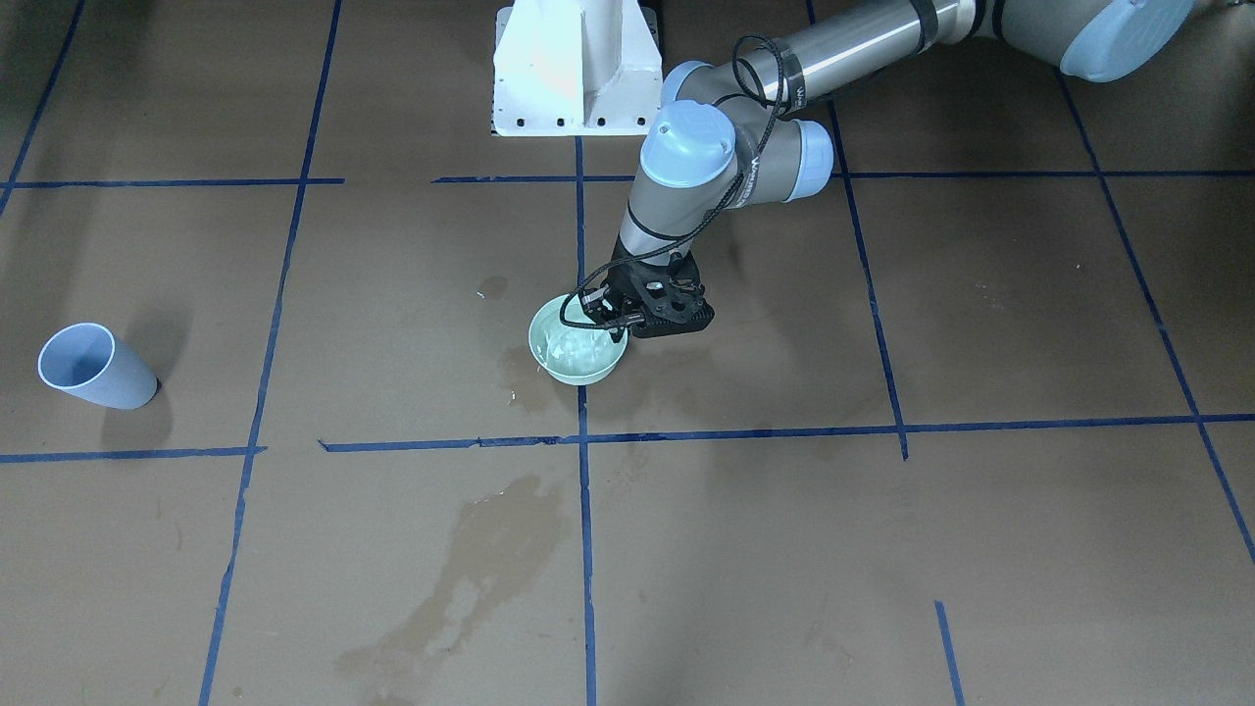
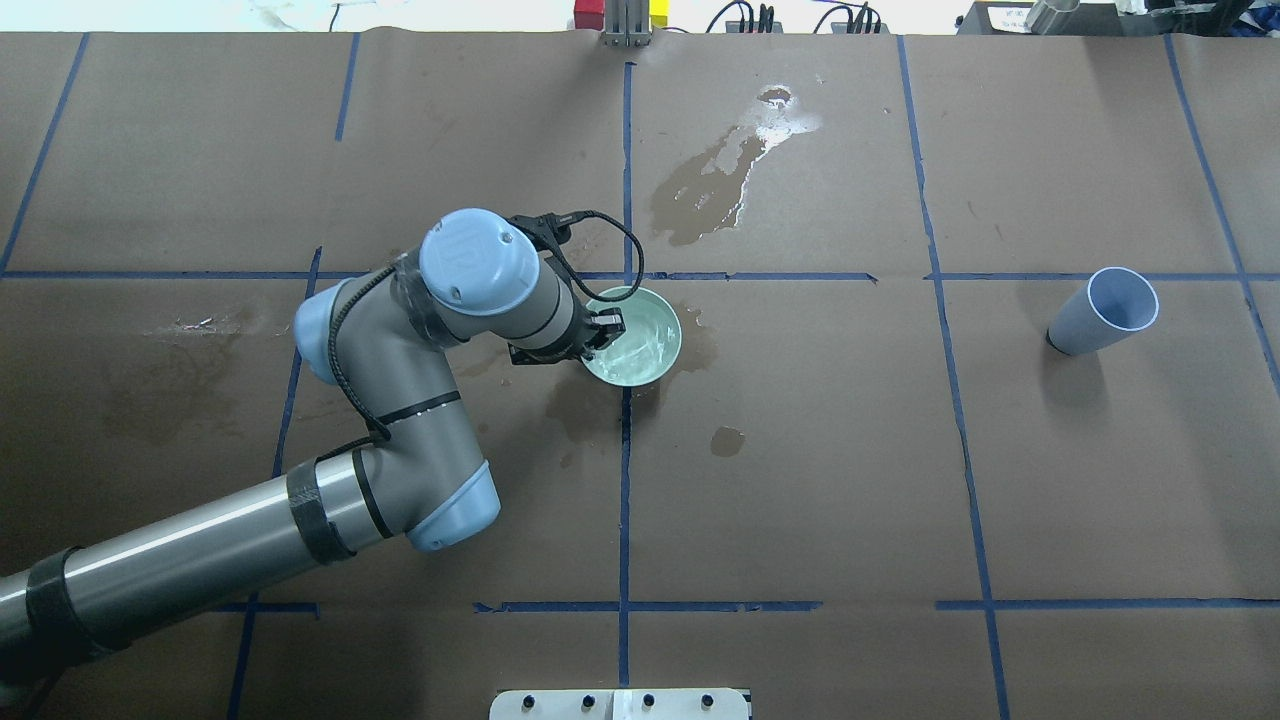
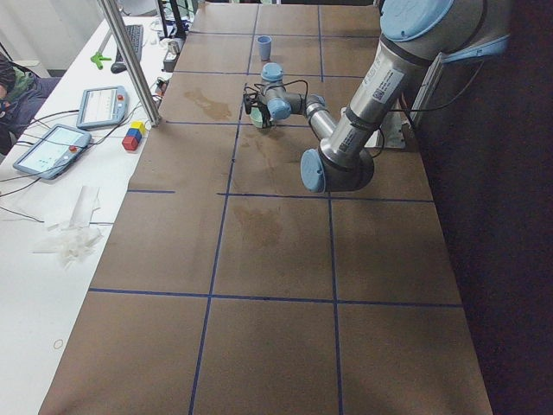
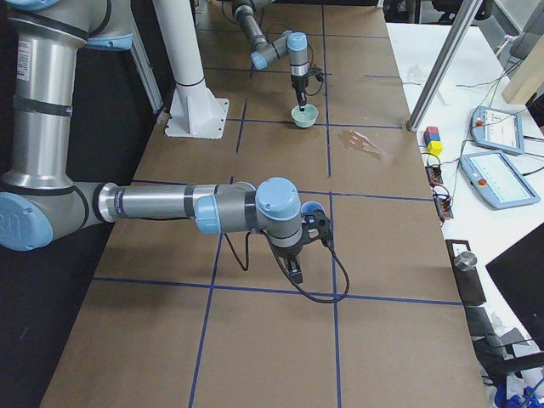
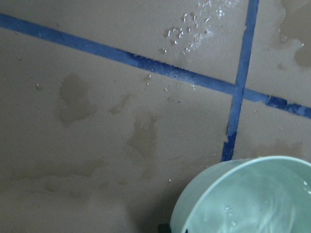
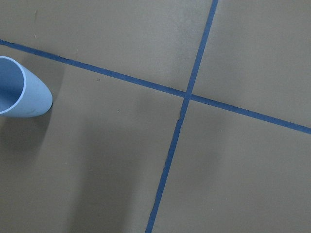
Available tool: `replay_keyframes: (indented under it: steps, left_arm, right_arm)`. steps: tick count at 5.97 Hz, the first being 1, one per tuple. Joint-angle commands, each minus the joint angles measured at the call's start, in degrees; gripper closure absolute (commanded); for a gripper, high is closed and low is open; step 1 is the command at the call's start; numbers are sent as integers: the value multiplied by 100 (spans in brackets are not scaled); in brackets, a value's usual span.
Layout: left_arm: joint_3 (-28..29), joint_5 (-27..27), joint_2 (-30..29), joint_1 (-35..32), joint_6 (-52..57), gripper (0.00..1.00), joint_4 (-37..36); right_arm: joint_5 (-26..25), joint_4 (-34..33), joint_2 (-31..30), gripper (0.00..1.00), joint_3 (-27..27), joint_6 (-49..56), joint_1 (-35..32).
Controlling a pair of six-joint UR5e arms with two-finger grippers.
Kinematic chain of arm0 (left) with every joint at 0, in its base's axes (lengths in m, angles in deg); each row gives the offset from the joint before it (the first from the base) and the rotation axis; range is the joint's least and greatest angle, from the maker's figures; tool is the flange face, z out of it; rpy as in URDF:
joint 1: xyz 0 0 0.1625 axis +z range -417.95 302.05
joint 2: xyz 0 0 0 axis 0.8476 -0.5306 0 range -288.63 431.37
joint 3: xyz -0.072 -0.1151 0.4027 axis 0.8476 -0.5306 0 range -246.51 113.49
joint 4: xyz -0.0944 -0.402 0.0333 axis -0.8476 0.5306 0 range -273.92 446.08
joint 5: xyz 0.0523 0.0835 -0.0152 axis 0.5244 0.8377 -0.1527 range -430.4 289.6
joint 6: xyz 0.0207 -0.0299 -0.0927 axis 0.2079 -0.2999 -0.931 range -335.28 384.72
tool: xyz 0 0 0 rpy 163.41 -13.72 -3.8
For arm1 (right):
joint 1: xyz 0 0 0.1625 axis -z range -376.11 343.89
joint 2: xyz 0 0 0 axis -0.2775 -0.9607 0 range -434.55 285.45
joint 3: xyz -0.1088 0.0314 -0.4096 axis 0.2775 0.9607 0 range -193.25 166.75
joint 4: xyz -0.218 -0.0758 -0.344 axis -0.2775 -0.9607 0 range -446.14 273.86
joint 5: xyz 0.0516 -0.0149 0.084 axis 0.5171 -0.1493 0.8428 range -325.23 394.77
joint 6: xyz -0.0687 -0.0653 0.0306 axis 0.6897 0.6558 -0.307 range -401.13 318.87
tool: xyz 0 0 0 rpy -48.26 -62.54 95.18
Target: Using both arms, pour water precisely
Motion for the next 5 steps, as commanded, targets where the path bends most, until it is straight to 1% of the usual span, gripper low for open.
replay_keyframes:
  steps: [1, 3, 5]
  left_arm:
    - [-321, -687, 257, -384, 9, 100, -34]
    - [-874, -1496, 871, -990, 140, 100, -34]
    - [-1437, -2235, 1775, -1824, 1296, 100, -42]
  right_arm:
    - [8, 0, -2, 0, -2, -34, 0]
    - [17, -9, -11, 0, 7, -43, 0]
    - [43, -18, -46, 0, 16, -43, 0]
